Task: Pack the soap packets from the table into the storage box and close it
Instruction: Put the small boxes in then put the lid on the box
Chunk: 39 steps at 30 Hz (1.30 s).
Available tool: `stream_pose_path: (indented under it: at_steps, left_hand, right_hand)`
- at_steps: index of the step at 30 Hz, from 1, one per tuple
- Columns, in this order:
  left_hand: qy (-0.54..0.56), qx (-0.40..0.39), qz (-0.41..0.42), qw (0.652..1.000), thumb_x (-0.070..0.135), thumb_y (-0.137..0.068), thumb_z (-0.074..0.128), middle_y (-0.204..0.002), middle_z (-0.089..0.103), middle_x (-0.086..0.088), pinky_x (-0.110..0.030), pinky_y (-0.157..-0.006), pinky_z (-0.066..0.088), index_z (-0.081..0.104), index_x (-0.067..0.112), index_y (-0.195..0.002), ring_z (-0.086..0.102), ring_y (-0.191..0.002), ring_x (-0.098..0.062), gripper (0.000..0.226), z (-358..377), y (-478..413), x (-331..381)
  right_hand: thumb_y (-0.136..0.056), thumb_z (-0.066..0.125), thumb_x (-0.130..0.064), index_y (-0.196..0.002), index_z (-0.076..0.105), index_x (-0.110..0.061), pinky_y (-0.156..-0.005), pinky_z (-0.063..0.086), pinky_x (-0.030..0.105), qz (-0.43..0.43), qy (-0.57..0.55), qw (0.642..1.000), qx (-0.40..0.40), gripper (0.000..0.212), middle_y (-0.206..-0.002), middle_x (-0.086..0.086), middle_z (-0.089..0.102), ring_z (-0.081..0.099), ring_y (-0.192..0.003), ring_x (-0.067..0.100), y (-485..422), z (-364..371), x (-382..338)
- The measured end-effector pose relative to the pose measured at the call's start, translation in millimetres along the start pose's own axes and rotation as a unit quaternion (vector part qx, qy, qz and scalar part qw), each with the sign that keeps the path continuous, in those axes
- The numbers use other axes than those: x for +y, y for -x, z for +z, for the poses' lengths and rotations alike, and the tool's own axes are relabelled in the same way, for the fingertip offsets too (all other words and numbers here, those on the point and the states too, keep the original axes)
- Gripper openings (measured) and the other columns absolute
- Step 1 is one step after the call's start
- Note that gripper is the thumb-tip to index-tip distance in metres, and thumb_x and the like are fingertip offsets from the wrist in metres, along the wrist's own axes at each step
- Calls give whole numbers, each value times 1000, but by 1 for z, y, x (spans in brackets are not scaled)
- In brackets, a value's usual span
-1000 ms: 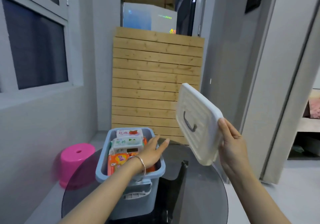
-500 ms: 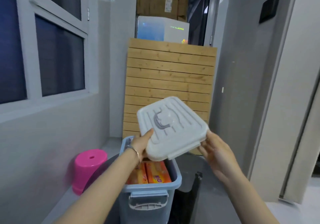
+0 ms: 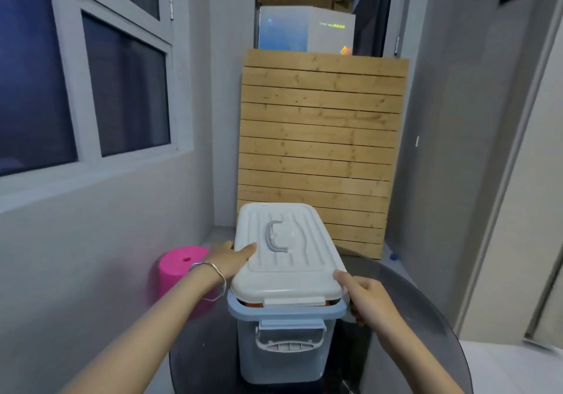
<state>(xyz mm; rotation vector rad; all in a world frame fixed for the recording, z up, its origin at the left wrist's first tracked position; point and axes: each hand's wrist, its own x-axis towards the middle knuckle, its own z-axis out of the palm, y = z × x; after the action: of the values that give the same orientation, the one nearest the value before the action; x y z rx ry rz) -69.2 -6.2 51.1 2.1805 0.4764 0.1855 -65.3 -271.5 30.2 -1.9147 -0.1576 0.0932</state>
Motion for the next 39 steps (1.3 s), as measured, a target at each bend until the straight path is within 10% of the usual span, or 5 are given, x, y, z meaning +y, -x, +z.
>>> stream_pose_path:
  at_steps: [10, 18, 27, 34, 39]
  left_hand:
    - [-64, -35, -24, 997, 41, -95, 36, -82, 58, -8, -25, -51, 30, 47, -2, -122, 45, -64, -17, 52, 3, 15, -4]
    - [-56, -79, -44, 994, 31, -98, 31, -62, 45, 0, -17, -32, 35, 42, 13, -77, 41, -50, -12, 30, 0, 36, -2]
    - [208, 25, -70, 975, 34, -84, 48, -102, 67, -19, -39, -90, 47, 62, 1, -93, 64, -95, -33, 38, 39, 29, -8]
    - [385, 171, -112, 900, 25, -94, 45, -125, 57, -23, -28, -75, 35, 49, -9, -122, 56, -111, -35, 43, 103, 49, 37]
    - [467, 208, -129, 850, 28, -93, 45, -123, 49, -21, -37, -82, 44, 43, -1, -117, 55, -109, -38, 38, 161, 68, 80]
  right_hand:
    - [-86, 54, -48, -71, 49, -13, -52, 34, 24, -24, 36, 999, 1, 38, -61, 8, 37, 35, -53, 15, 6, -1, 3]
    - [-92, 47, -44, -86, 54, -8, -54, 39, 24, 27, 41, 998, -43, 37, -73, 7, 49, 45, -57, 14, 11, 6, 4]
    - [-90, 55, -43, -73, 58, -9, -61, 43, 28, 90, -122, 988, -19, 37, -61, 4, 53, 47, -55, 15, 1, 1, 4]
    - [-83, 36, -72, -85, 58, -8, -66, 51, 31, 150, -149, 977, -34, 67, -78, 13, 62, 61, -70, 22, 11, -22, 38]
    - [-77, 75, -33, -111, 56, -10, -77, 52, 29, 65, -314, 942, 100, 44, -98, 5, 63, 61, -82, 15, 13, -21, 42]
